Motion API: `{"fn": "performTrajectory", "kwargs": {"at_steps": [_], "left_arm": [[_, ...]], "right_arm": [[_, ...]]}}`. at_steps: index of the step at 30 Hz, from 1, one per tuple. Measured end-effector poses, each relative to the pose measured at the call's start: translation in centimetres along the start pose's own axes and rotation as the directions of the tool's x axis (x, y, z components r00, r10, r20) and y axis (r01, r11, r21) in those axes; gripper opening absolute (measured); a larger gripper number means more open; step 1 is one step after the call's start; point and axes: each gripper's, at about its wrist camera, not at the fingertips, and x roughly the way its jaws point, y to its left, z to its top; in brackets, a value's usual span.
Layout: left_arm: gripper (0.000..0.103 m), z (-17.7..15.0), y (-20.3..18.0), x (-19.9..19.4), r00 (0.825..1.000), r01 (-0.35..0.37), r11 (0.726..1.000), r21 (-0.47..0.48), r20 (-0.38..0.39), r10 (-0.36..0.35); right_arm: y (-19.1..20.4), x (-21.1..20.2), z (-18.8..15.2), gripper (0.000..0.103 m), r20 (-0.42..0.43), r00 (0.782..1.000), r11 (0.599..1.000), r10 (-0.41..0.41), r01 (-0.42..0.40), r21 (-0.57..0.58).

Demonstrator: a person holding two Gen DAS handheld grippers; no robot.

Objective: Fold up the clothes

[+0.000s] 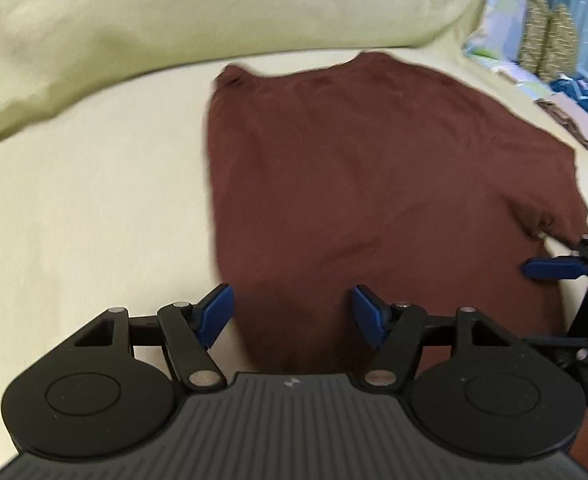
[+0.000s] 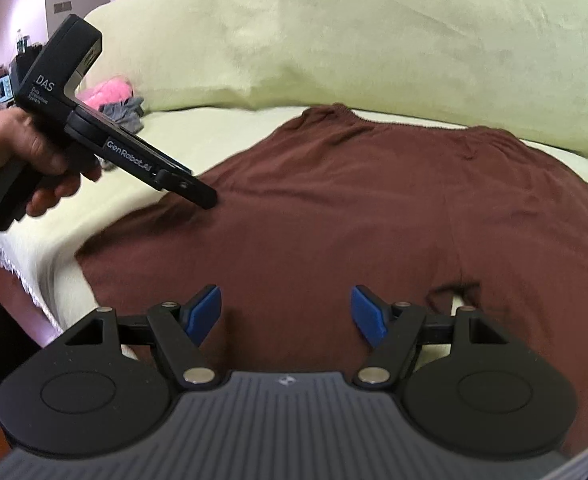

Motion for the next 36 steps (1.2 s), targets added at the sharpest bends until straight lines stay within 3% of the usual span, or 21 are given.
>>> {"fn": "performTrajectory", "kwargs": {"at_steps": [5,7,9,11,14,16,17,19,25,27,29,32,36], "left_arm": [[0.067,-0.3,2.1,-0.3,0.999,-0.034,0.998,-0.051,-0.014,0.033],[0.066,-0.3,2.6,-0.8,1.000,-0.004,0.997,-0.073,-0.003,0.004],[0.066,0.1,2.8,-1.1,0.995,0.092,0.991,-0.098,0.033,-0.089],[0.065,0.9,2.6,-0.3,0.991,0.136,0.987,-0.089,0.029,-0.134],[0.047,1.7,2.5,0.8,0.991,0.136,0.988,-0.078,0.010,-0.135],[0.028,1.8,2.9,0.8,0.991,0.132,0.987,-0.094,0.017,-0.131],[0.025,1.8,3.2,0.7,0.991,0.134,0.985,-0.109,0.017,-0.133],[0.012,1.5,3.7,0.6,0.995,0.101,0.988,-0.113,0.010,-0.100],[0.011,0.8,3.7,0.5,0.997,0.069,0.995,-0.072,0.022,-0.068],[0.000,0.9,3.5,0.2,0.998,-0.055,0.998,-0.031,0.019,0.055],[0.000,0.5,4.3,-0.3,0.994,-0.111,0.993,-0.034,0.007,0.111],[0.000,0.4,5.0,-1.8,0.998,0.015,0.996,-0.093,0.056,-0.010],[0.000,0.2,2.7,-2.2,0.991,0.117,0.993,-0.021,0.073,-0.115]], "right_arm": [[0.6,0.3,-0.2,0.069,-0.008,1.000,0.999,-0.021,0.020,-0.036],[1.0,0.1,-0.1,0.069,0.000,1.000,0.999,-0.011,0.011,-0.033],[1.6,-0.2,0.1,0.069,0.017,1.000,0.999,0.015,-0.014,-0.030],[2.5,-0.2,-0.1,0.069,0.023,0.999,0.998,0.041,-0.039,-0.054],[4.4,0.0,-0.5,0.068,0.011,0.997,0.988,0.076,-0.074,-0.134],[5.6,0.2,-0.7,0.066,0.002,0.996,0.978,0.090,-0.088,-0.187],[6.0,0.3,-0.7,0.066,0.001,0.995,0.974,0.097,-0.095,-0.206],[6.6,0.5,-0.6,0.063,-0.007,0.994,0.968,0.109,-0.108,-0.228],[8.5,1.5,0.2,0.057,-0.013,0.988,0.952,0.154,-0.152,-0.264],[9.4,2.1,0.6,0.054,-0.015,0.984,0.944,0.175,-0.172,-0.282],[10.0,2.6,0.9,0.053,-0.027,0.982,0.941,0.188,-0.188,-0.282],[10.2,3.3,0.7,0.053,-0.068,0.976,0.941,0.205,-0.216,-0.259],[10.1,3.2,0.3,0.055,-0.101,0.964,0.937,0.245,-0.262,-0.232]]}}
